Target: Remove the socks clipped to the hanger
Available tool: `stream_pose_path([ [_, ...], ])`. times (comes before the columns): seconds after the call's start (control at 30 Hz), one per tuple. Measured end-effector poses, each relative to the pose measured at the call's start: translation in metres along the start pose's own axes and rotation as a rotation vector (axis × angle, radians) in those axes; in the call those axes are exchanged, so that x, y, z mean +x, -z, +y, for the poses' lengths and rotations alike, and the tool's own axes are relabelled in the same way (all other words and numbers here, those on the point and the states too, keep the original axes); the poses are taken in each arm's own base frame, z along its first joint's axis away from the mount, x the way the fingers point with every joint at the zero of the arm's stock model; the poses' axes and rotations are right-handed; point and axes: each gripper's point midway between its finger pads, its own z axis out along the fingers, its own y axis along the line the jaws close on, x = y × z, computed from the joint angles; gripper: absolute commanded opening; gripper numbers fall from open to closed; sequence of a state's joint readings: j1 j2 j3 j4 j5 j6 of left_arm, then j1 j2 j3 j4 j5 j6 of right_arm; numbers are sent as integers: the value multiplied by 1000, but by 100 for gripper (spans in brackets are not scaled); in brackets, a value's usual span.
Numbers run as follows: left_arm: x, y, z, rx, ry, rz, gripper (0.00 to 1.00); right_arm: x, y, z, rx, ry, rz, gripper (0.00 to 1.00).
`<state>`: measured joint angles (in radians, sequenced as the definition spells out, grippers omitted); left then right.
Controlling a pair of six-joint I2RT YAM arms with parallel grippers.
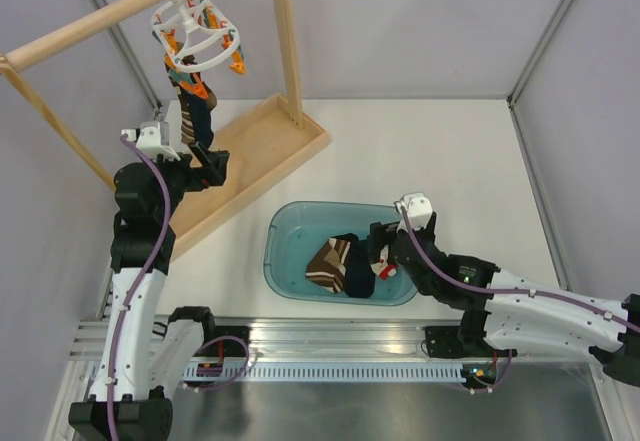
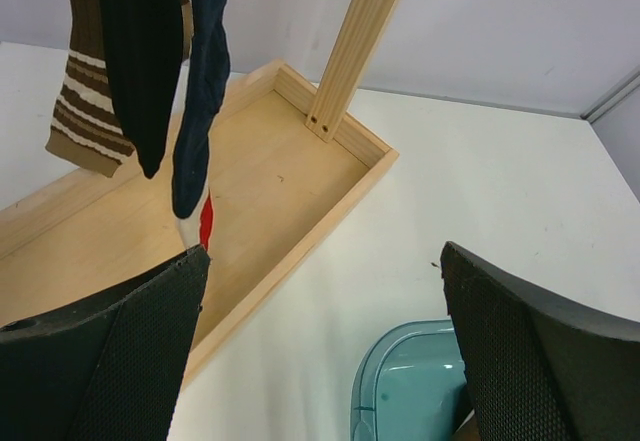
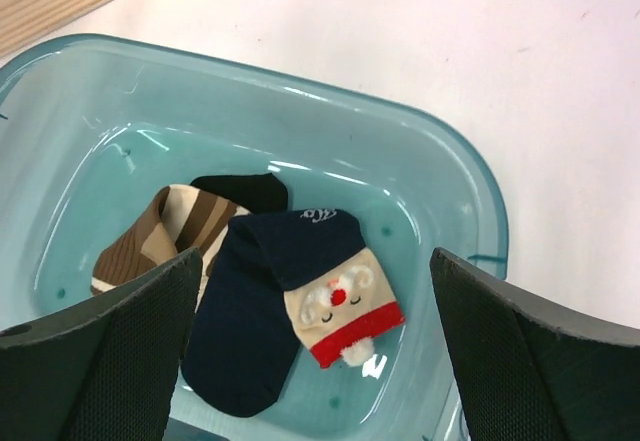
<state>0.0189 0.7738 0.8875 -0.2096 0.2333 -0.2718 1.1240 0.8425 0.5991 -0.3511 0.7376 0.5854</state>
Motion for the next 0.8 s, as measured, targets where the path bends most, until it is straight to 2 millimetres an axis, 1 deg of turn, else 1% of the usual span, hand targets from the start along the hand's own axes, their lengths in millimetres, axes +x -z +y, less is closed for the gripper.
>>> stream_pose_path([
  [0.07,0,0,1,-5,1,1,100,-7,-1,2,2,38,-8,98],
  [0.13,1,-1,5,-24,3,4,100,-20,-4,9,0,78,-17,98],
  [0.23,5,-1,15,-74,11,14,100,-53,-12,24,-11,99,-61,98],
  [0.33,5,1,33,-157,24,13,100,-92,-23,43,-54,84,-122,98],
  [0.4,5,3,45,-216,33,6,100,-114,-34,57,-84,71,-155,98],
  [0.47,5,6,55,-257,42,4,100,-131,-51,75,-113,71,-176,98],
  [0.5,5,7,59,-276,47,5,100,-136,-60,87,-137,75,-181,98],
  [0.6,3,11,72,-332,57,-6,100,-144,-90,125,-208,99,-182,98],
  [0.7,0,15,84,-381,66,-19,100,-143,-121,164,-283,119,-178,98],
  [0.8,-2,19,98,-426,87,-32,100,-146,-145,200,-359,123,-190,98],
])
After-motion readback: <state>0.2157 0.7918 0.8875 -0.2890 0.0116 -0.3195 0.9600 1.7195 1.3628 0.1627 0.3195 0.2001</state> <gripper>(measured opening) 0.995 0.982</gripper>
